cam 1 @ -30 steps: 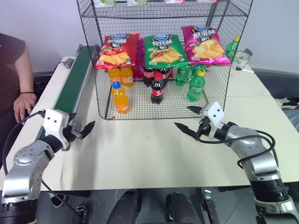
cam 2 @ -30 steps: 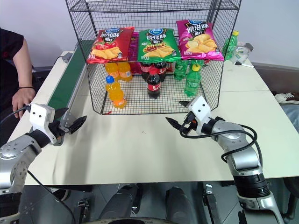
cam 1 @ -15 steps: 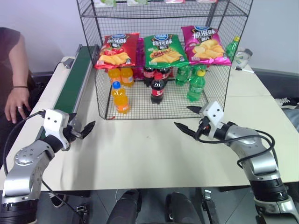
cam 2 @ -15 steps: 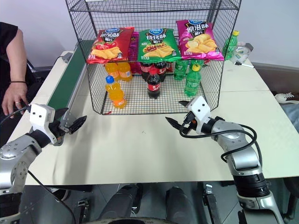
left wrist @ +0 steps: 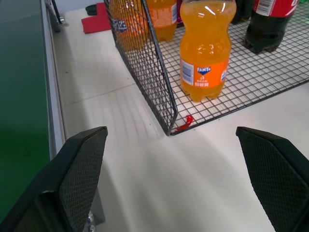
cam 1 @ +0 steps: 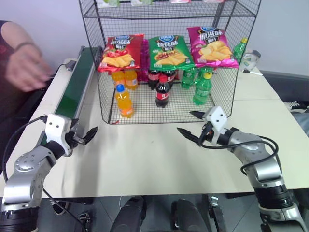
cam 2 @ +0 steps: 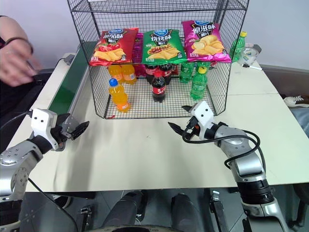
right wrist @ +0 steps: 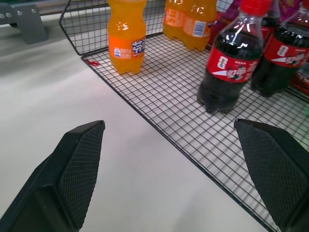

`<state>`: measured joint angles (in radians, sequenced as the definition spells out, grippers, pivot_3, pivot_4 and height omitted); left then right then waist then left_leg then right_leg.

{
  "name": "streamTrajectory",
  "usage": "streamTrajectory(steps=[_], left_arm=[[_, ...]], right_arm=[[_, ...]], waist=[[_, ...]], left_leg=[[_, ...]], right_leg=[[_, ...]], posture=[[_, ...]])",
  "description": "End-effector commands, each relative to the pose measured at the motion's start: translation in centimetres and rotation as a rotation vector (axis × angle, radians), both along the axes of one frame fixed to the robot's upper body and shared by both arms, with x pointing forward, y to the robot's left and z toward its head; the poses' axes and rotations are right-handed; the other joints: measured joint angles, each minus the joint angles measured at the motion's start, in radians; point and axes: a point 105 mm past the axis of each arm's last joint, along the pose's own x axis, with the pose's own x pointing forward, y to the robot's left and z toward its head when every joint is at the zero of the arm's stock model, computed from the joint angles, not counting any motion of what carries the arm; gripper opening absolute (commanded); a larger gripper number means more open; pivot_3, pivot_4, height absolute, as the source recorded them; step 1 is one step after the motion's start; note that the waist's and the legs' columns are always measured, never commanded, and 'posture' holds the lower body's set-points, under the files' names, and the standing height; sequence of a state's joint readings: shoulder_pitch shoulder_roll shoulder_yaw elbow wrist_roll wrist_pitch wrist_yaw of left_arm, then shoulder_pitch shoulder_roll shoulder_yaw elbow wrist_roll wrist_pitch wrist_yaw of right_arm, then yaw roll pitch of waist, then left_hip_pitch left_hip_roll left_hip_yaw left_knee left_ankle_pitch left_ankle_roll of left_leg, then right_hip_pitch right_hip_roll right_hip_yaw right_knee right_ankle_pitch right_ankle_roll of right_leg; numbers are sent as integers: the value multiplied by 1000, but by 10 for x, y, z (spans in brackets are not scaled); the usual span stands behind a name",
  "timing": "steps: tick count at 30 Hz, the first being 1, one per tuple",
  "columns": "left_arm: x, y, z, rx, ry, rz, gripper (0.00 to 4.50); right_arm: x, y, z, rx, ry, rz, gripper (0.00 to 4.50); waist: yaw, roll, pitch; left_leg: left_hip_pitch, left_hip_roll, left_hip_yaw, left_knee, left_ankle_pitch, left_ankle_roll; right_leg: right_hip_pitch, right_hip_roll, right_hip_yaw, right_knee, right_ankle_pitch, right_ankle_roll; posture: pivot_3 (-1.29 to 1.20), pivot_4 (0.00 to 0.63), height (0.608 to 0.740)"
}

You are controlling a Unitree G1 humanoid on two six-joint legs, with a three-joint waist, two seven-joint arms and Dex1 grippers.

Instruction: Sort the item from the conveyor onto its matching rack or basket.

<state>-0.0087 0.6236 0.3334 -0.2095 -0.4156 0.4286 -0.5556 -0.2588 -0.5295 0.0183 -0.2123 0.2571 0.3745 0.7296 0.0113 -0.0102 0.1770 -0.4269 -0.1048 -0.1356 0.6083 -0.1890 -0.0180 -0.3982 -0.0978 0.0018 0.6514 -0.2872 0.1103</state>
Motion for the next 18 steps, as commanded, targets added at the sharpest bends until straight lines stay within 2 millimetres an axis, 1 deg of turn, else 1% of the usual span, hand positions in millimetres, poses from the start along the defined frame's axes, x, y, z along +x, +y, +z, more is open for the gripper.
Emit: streamTrajectory(steps=[1,6,14,18], left_arm=[[0,2,12,25,-49,15,4478],[1,4,12,1,-51,44,4478],[5,8,18,-2,-82,78,4478],[6,9,19,-5,-91,92,4478]], right_arm=[[0,2,13,8,-58,7,4500],[3,-3,14,-2,-76,-27,4500],[14,-10,20,13,-121,-103,4500],[20,-14,17,-10,-132,-144,4500]], waist=[[0,0,0],[0,0,0],[0,0,0],[0,0,0]], left_leg=[[0,0,0,0,0,0],[0,0,0,0,0,0],[0,0,0,0,0,0],[0,0,0,0,0,0]], right_leg=[[-1,0,0,0,0,0],[-1,0,0,0,0,0],[-1,0,0,0,0,0],[-1,0,0,0,0,0]], posture=[[0,150,740],[0,150,740],[0,150,740],[0,150,740]])
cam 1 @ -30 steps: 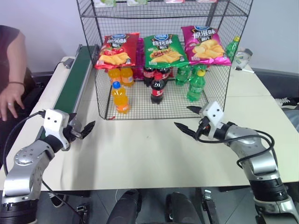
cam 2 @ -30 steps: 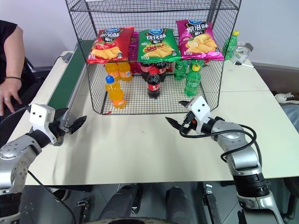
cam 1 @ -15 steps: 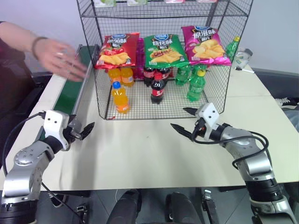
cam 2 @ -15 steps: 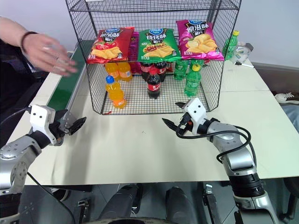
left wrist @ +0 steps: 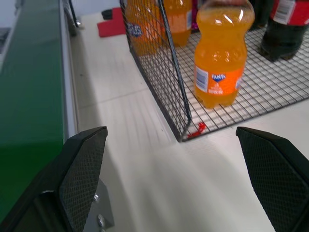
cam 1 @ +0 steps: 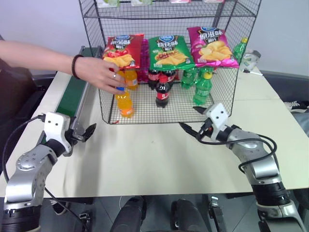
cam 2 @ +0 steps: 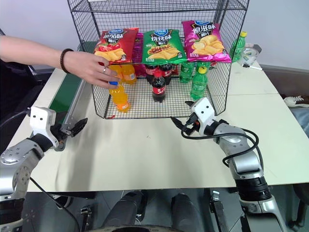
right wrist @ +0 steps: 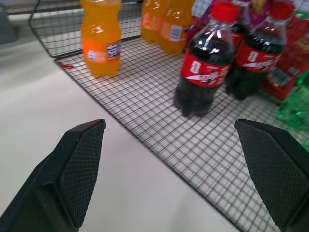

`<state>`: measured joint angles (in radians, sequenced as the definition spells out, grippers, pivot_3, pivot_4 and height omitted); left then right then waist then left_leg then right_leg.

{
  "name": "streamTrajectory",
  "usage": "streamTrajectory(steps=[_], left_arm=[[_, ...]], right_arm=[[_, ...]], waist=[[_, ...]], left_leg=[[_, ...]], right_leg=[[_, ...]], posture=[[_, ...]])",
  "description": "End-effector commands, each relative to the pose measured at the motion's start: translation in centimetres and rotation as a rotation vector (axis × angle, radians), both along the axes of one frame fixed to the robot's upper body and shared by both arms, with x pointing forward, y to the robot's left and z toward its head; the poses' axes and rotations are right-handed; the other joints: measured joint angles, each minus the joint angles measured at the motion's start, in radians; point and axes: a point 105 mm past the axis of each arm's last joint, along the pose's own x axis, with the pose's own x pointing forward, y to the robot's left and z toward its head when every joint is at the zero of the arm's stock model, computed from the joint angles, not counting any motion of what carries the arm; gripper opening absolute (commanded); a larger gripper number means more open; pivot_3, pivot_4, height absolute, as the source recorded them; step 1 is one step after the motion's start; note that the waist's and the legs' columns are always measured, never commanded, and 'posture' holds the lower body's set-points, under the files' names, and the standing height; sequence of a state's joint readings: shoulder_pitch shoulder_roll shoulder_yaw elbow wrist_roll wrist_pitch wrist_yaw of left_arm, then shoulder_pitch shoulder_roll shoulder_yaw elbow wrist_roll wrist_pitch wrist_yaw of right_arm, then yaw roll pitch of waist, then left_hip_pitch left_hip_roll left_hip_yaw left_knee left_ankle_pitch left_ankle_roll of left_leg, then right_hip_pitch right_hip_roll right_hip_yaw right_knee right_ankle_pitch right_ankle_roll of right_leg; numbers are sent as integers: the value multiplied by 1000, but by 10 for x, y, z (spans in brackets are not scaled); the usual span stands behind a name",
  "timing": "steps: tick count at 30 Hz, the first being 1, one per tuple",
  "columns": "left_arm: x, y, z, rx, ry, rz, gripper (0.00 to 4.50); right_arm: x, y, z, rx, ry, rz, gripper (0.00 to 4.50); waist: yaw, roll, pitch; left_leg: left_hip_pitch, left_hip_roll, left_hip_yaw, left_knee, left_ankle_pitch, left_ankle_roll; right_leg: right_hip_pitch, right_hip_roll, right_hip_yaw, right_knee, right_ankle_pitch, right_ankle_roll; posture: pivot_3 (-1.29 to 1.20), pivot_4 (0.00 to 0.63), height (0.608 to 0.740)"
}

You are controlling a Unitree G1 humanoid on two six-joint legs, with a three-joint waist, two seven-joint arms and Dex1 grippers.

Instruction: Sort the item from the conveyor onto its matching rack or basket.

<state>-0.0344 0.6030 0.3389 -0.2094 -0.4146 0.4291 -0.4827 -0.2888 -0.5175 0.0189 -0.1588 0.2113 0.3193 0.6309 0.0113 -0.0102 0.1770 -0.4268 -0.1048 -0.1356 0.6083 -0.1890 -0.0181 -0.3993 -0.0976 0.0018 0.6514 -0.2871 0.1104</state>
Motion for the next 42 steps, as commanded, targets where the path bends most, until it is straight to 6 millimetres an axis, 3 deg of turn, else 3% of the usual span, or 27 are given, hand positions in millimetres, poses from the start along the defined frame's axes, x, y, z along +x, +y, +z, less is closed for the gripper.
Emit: streamTrajectory(steps=[1,17,35,42], left_arm=[[-1,4,12,11,-50,22,4478],[-6,3,4,2,-35,38,4478],[16,-9,-1,-50,-77,49,4478],[17,-9,0,-53,-78,56,4478]], right_arm=[[6,-6,11,-9,-65,-41,4500],[14,-17,14,76,-85,-122,4500],[8,6,13,122,-55,-5,4500],[-1,24,11,157,-67,50,4500]], waist=[[0,0,0],[-1,0,0],[-1,0,0],[-2,0,0]], left_leg=[[0,0,0,0,0,0],[0,0,0,0,0,0],[0,0,0,0,0,0],[0,0,0,0,0,0]], right_leg=[[0,0,0,0,0,0],[2,0,0,0,0,0],[2,0,0,0,1,2],[2,0,0,0,2,3]], posture=[[0,150,740],[0,150,740],[0,150,740],[0,150,740]])
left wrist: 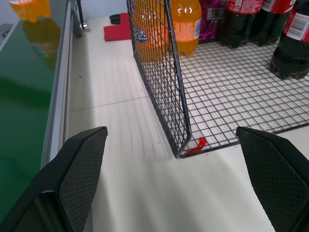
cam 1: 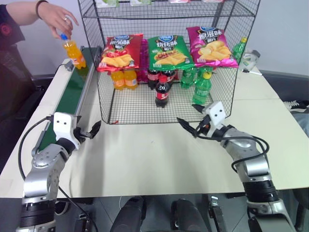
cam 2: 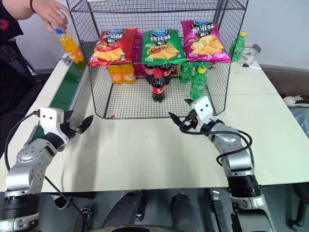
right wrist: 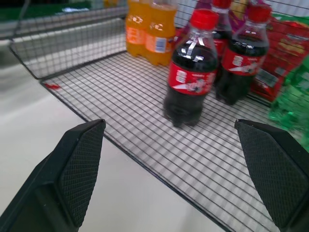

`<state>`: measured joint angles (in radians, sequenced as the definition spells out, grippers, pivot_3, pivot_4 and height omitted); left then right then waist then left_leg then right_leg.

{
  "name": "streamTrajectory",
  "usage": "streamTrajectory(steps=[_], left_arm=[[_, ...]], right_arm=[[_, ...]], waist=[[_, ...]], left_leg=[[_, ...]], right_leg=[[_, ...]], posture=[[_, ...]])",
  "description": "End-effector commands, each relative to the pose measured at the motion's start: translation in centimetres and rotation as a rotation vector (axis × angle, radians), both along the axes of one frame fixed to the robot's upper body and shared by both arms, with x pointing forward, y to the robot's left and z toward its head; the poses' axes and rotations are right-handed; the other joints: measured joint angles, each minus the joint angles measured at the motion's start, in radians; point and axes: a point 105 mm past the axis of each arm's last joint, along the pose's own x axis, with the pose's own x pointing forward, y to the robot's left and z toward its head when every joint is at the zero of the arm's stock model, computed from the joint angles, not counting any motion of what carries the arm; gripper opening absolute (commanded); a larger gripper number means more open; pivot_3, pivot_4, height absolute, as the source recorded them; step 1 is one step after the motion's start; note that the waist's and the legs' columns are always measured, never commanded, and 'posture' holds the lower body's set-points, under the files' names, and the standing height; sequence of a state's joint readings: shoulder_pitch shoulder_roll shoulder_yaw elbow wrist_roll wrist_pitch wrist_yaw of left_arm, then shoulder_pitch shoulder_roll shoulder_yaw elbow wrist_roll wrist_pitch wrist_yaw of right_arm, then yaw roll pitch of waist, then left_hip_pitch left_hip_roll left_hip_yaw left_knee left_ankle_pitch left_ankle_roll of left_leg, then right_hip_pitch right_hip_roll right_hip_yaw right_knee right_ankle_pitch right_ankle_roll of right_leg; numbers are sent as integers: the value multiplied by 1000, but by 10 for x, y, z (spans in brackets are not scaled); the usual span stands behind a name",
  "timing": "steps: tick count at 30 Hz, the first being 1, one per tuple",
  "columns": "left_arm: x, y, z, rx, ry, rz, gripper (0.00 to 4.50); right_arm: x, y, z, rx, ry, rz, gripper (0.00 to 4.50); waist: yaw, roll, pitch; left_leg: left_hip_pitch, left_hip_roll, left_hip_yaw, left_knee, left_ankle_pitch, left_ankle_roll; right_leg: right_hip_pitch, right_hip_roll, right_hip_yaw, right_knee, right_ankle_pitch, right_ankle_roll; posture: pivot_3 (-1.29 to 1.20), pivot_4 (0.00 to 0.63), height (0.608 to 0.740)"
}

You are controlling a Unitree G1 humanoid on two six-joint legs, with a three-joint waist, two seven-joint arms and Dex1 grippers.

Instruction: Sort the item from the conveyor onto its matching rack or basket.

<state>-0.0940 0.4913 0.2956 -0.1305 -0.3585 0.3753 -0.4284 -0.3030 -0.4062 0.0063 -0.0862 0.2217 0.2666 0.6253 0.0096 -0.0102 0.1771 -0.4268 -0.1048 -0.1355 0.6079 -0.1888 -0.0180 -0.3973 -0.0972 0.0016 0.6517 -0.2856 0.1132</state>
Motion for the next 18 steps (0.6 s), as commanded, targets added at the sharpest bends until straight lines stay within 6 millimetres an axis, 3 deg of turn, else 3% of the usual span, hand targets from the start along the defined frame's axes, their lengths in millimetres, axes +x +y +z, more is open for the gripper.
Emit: streamTrajectory(steps=[1,11,18], left_arm=[[3,5,16,6,-60,28,4478],[5,34,32,36,-89,221,4478],[-1,55,41,-41,-146,309,4478]], right_arm=[[-7,11,17,35,-73,38,4500],[-2,9,19,61,-70,5,4500],[1,15,21,74,-72,16,4500]], waist=[[0,0,0],[0,0,0],[0,0,0]], left_leg=[[0,0,0,0,0,0],[0,0,0,0,0,0],[0,0,0,0,0,0]], right_leg=[[0,0,0,0,0,0],[-2,0,0,0,0,1],[-2,0,0,0,0,1]], posture=[[0,150,740],[0,150,740],[0,150,740]])
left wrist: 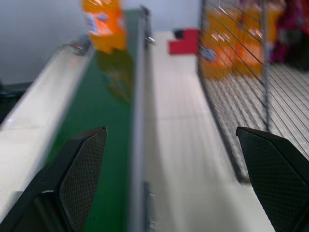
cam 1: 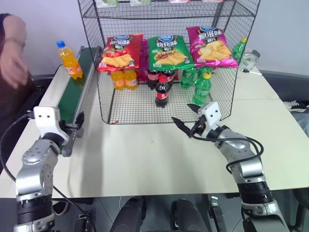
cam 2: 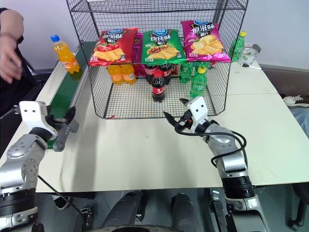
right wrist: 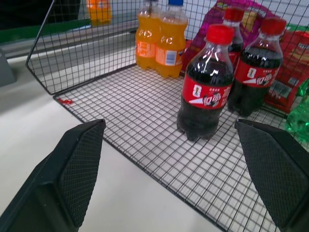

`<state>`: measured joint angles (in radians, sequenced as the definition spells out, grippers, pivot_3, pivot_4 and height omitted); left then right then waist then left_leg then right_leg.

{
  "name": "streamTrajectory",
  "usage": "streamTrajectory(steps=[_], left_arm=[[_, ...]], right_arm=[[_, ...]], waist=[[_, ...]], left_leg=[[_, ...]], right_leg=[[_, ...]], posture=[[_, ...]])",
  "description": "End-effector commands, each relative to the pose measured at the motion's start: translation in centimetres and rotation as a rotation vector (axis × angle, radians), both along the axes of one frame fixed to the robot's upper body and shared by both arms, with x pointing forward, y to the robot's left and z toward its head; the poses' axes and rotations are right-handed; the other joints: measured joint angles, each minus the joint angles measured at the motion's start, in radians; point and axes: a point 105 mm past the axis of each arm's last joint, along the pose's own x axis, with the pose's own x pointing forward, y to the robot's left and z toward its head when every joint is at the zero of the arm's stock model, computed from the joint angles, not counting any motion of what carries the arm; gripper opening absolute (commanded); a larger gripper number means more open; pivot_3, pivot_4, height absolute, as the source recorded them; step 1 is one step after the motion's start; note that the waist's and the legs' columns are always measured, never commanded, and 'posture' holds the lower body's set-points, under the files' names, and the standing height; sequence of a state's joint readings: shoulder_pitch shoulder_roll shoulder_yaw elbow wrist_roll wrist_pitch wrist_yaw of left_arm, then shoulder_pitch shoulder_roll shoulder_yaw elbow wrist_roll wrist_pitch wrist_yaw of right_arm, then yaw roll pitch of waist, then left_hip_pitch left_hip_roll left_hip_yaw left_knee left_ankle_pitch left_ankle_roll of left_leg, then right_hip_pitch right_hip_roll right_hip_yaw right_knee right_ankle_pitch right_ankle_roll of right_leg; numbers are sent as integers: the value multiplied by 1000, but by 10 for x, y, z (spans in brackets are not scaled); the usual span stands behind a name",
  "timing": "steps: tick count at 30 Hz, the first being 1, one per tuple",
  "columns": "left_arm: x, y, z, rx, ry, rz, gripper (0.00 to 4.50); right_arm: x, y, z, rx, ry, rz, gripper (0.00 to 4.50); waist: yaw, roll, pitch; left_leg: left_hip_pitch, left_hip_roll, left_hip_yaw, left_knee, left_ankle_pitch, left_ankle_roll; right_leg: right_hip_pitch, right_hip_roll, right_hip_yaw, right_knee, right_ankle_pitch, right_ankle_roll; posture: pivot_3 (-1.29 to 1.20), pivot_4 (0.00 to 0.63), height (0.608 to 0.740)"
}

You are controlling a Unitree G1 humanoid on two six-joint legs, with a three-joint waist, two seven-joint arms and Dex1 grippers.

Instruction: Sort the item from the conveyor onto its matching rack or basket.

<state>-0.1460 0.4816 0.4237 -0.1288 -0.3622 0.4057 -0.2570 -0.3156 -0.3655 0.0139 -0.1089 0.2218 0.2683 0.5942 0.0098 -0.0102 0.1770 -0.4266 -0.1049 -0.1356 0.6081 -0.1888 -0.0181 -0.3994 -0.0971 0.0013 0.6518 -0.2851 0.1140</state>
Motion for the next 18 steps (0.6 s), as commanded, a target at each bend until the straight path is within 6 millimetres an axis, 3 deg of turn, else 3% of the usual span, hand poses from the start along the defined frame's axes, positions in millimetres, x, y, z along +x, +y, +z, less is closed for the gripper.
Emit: streamTrajectory(steps=[1,5,11,18], left_arm=[[-4,16,14,-7,-56,75,4478],[-7,36,15,42,-72,207,4478],[-5,37,13,46,-77,176,4478],[-8,42,14,58,-85,172,4478]], right_arm=[[0,7,13,21,-46,28,4500],[-9,20,16,51,-26,121,4500],[-32,37,10,45,30,281,4500],[-37,41,5,33,38,285,4500]], waist=[[0,0,0],[0,0,0],[1,0,0],[1,0,0]], left_leg=[[0,0,0,0,0,0],[0,0,0,0,0,0],[0,0,0,0,0,0],[0,0,0,0,0,0]], right_leg=[[0,0,0,0,0,0],[0,0,0,0,0,0],[0,0,0,0,0,0],[-1,0,0,0,0,0]], posture=[[0,150,740],[0,150,740],[0,150,740],[0,150,740]])
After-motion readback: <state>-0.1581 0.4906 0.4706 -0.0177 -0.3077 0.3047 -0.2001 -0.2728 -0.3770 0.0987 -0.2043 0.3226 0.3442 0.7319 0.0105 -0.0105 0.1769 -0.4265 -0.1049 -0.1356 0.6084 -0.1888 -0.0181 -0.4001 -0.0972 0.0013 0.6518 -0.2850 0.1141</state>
